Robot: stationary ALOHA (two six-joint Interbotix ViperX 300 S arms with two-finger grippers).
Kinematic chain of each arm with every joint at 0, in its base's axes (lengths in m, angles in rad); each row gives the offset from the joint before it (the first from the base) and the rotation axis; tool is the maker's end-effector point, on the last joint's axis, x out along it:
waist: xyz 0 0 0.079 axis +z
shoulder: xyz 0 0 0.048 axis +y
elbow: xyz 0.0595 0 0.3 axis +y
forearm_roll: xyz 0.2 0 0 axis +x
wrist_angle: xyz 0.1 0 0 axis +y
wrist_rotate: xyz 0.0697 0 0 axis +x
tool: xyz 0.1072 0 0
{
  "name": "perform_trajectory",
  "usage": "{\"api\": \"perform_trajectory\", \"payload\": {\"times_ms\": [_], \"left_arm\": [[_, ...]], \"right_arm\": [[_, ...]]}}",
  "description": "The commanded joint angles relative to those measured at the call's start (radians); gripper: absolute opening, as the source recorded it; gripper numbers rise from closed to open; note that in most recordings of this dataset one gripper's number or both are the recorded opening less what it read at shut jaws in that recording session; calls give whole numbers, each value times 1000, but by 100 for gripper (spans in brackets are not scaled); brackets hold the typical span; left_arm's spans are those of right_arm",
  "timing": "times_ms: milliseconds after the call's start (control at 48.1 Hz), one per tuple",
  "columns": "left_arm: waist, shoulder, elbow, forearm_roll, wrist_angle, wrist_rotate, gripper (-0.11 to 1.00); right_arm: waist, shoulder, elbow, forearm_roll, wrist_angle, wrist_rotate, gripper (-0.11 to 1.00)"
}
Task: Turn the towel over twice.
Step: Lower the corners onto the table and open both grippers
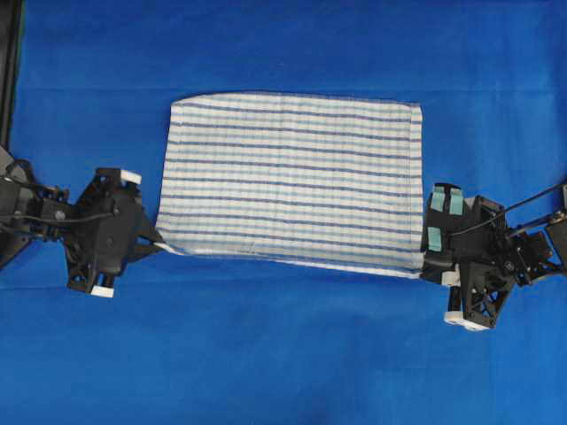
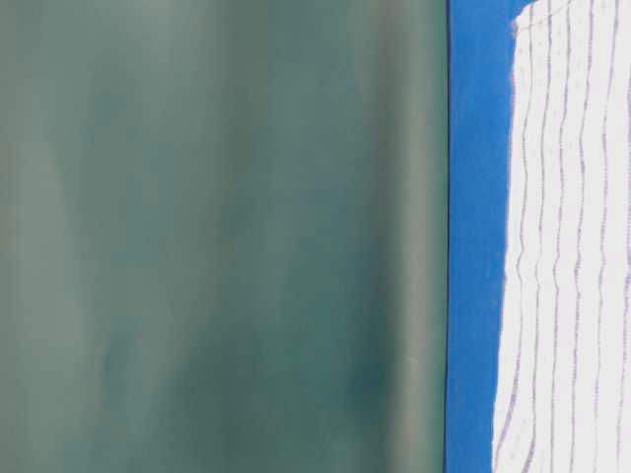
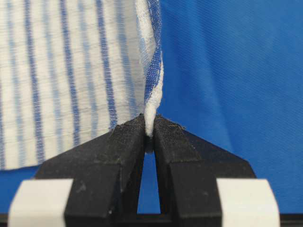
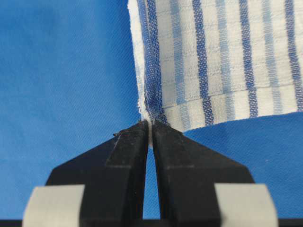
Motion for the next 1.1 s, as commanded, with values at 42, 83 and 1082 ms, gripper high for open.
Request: {"api": "perform_trajectory", "payload": {"times_ms": [42,83,1082], "left_arm": [[-21,23,-31,-2,-3,-17,4],[-20,31,-34,-2,-3,-21,4],[-21,-3,-103,0,46,-38,71]], "right_arm": [[15,-5,-14,2,-3,2,6],[15,-5,-14,0,-5,2,6],[12,-18,-61,-38,15,-11,67]]}}
